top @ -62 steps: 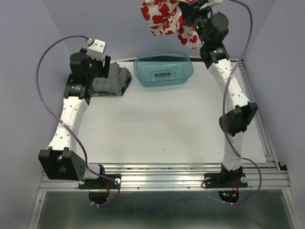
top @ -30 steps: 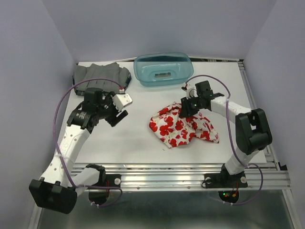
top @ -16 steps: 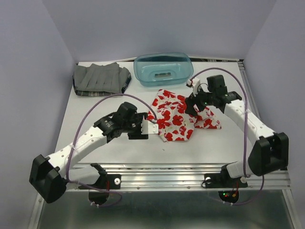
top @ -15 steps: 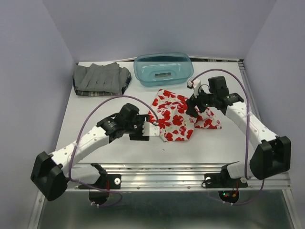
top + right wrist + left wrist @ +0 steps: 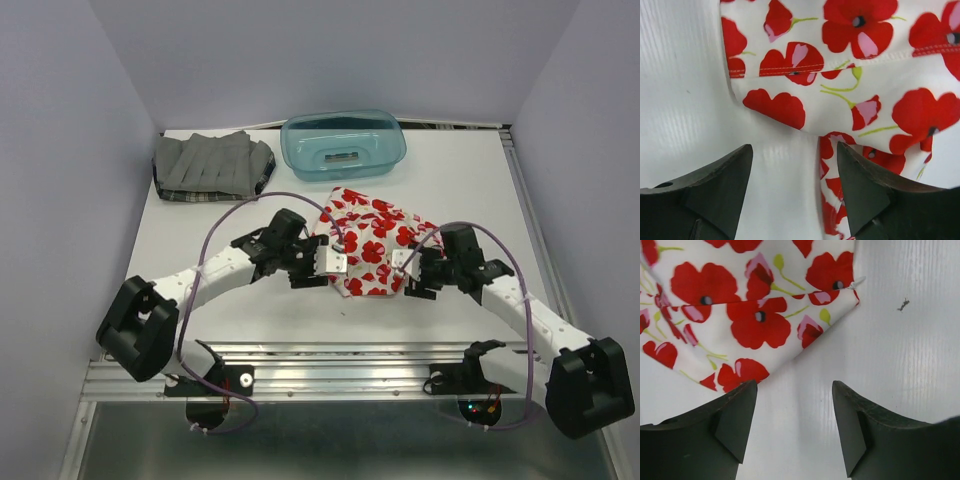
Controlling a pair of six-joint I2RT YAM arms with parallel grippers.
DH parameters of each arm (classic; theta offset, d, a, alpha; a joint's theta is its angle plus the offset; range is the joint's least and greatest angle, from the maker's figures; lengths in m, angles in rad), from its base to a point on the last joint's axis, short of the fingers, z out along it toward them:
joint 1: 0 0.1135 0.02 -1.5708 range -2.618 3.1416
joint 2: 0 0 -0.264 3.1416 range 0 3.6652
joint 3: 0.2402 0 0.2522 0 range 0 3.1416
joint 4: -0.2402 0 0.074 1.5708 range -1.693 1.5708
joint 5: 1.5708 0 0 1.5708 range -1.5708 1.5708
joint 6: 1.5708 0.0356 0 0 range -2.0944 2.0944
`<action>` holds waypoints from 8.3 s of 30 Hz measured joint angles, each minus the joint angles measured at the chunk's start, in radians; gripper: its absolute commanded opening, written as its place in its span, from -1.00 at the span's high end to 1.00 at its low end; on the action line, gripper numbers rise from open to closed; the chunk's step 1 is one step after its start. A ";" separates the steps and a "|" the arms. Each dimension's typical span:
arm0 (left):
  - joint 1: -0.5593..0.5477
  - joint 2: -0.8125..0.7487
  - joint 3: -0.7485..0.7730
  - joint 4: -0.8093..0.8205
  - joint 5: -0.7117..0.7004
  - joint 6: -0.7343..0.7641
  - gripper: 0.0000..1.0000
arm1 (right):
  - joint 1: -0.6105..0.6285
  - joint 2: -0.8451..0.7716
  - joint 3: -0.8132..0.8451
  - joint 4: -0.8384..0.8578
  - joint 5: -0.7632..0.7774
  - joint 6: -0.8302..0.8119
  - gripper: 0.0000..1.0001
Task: Fold and stack the skirts
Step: Flatten the skirt out
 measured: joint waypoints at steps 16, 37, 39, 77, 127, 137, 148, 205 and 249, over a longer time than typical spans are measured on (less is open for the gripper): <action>0.118 -0.220 -0.058 0.066 0.024 -0.306 -0.55 | 0.049 0.201 -0.389 0.838 -0.147 -0.887 -0.27; 0.332 -0.382 -0.117 0.106 0.103 -0.544 -0.61 | 0.182 0.224 0.613 0.452 -0.066 0.172 0.99; 0.338 -0.376 -0.106 0.118 0.116 -0.579 -0.61 | 0.129 0.347 0.726 0.441 -0.006 0.290 0.99; -0.092 0.196 0.181 0.117 -0.175 -0.161 -0.66 | -0.012 0.671 0.587 0.093 0.033 0.819 0.99; 0.449 -0.020 0.264 -0.141 0.144 -0.471 1.00 | -0.248 0.513 0.648 -0.243 -0.227 0.380 0.99; 0.478 0.445 1.189 -0.137 0.035 -0.462 1.00 | -0.248 0.851 1.414 -0.071 -0.083 0.624 0.99; 0.452 -0.080 0.490 -0.087 0.205 -0.205 -0.44 | -0.262 0.267 0.689 0.062 -0.211 0.312 -1.00; 0.309 0.422 0.430 -0.160 -0.233 -0.331 -0.24 | 0.316 0.729 0.591 -0.716 -0.274 0.187 -0.23; 0.266 0.661 0.693 -0.344 -0.221 -0.285 0.04 | 0.289 0.831 0.586 -0.615 -0.222 0.296 0.16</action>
